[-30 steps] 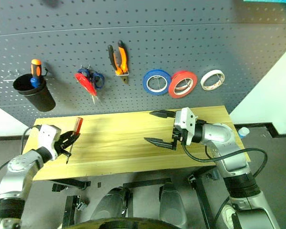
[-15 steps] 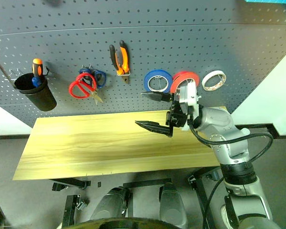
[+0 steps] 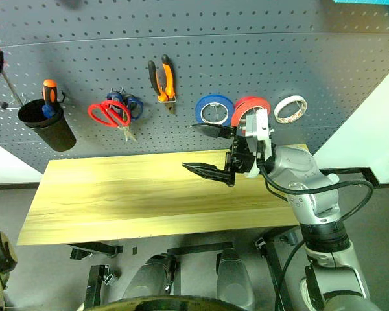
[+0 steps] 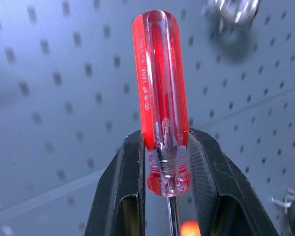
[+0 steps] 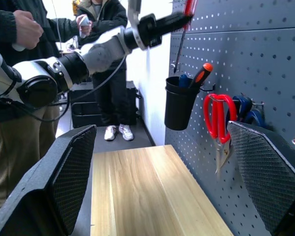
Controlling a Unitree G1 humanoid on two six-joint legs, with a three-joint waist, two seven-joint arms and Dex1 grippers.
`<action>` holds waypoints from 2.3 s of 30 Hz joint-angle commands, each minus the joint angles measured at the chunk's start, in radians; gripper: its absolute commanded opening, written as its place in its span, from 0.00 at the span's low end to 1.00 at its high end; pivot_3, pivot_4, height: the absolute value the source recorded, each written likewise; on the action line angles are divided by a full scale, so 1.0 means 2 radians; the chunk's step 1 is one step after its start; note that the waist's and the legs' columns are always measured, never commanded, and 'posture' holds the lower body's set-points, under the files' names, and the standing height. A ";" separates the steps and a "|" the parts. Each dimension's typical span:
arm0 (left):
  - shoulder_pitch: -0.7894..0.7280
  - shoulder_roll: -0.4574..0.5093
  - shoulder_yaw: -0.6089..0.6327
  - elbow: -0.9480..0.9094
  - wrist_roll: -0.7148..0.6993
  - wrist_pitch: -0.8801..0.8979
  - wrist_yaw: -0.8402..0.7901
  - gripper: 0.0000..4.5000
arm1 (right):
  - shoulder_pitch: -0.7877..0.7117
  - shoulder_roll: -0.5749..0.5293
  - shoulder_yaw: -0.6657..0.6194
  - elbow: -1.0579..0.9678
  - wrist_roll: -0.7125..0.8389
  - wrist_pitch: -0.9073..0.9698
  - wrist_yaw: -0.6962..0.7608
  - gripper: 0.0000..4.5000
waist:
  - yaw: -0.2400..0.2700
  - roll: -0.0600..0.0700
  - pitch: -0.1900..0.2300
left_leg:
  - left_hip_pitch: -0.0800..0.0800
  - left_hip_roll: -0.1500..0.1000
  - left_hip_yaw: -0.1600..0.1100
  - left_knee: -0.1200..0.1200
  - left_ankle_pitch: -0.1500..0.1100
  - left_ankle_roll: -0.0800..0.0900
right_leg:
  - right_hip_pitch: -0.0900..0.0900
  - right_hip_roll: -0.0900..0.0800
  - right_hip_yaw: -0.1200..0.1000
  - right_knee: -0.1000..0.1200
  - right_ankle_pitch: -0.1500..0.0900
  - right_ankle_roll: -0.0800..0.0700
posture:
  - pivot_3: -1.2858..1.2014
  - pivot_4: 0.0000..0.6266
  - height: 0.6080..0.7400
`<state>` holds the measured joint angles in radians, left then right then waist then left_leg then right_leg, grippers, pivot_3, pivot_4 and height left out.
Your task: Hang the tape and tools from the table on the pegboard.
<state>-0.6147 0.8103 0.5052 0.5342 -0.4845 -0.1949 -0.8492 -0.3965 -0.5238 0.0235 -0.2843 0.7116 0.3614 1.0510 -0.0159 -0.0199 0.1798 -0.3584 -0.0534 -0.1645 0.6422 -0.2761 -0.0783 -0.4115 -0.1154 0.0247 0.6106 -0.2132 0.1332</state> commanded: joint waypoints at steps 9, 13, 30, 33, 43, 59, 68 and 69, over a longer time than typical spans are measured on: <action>-0.018 -0.016 0.001 0.060 0.000 -0.036 -0.022 0.78 | 0.012 -0.008 -0.018 -0.032 0.005 0.000 -0.008 1.00 | -0.002 0.000 0.000 | 0.000 0.000 0.000 0.000 0.000 0.000 | 0.000 0.000 0.000 0.000 0.000 0.000 | 0.51 0.13 1.00; 0.035 -0.025 0.013 -0.033 -0.040 0.007 -0.032 0.78 | 0.024 -0.012 -0.016 -0.030 -0.003 -0.004 -0.007 1.00 | -0.003 0.000 0.000 | 0.000 0.000 0.000 0.000 0.000 0.000 | 0.000 0.000 0.000 0.000 0.000 0.000 | 0.50 0.13 1.00; 0.483 -0.128 -0.064 -0.386 0.047 0.027 -0.016 0.78 | 0.126 -0.048 -0.034 0.139 -0.152 -0.182 0.026 1.00 | 0.003 0.001 -0.002 | 0.001 0.000 0.001 0.000 0.000 0.000 | 0.002 0.000 0.001 -0.001 -0.002 -0.001 | 0.52 0.14 1.00; 0.486 -0.151 -0.081 -0.310 0.098 -0.043 -0.001 0.78 | 0.144 -0.052 -0.046 0.188 -0.167 -0.221 0.028 1.00 | 0.003 0.002 -0.005 | 0.001 0.000 0.001 0.001 0.000 0.000 | 0.002 0.000 0.001 -0.002 -0.002 -0.001 | 0.52 0.13 1.00; 0.505 -0.164 -0.100 -0.161 0.152 -0.177 0.012 0.78 | 0.217 -0.068 -0.076 0.309 -0.197 -0.313 0.040 1.00 | 0.001 0.006 -0.011 | 0.001 0.000 0.002 0.001 -0.001 0.002 | 0.003 0.000 0.000 -0.004 -0.002 -0.001 | 0.51 0.12 1.00; 0.471 -0.170 -0.144 -0.071 0.168 -0.236 0.052 0.78 | 0.218 -0.053 -0.064 0.342 -0.218 -0.347 0.016 1.00 | 0.001 0.009 -0.025 | 0.002 0.001 0.004 0.001 -0.002 0.003 | 0.004 -0.001 0.000 -0.006 -0.001 -0.001 | 0.50 0.09 1.00; 0.457 -0.164 -0.153 -0.056 0.171 -0.243 0.060 0.78 | 0.222 -0.054 -0.064 0.324 -0.216 -0.334 0.003 1.00 | 0.001 0.011 -0.031 | 0.002 0.001 0.004 0.001 -0.002 0.003 | 0.004 -0.001 0.000 -0.006 -0.001 -0.001 | 0.50 0.08 1.00; 0.455 -0.163 -0.154 -0.054 0.172 -0.244 0.061 0.78 | 0.222 -0.054 -0.064 0.322 -0.216 -0.332 0.002 1.00 | 0.001 0.011 -0.031 | 0.002 0.001 0.004 0.001 -0.002 0.003 | 0.004 -0.001 0.000 -0.006 -0.001 -0.001 | 0.50 0.08 1.00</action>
<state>0.2983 0.4681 0.1972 0.4293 -0.1422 -0.6609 -0.7342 0.0471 -0.6350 -0.0947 0.3944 0.2762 -0.3036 1.0619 -0.0143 0.0025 0.1168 -0.3545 -0.0514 -0.1570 0.6450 -0.2800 -0.0725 -0.4028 -0.1166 0.0250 0.5992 -0.2162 0.1310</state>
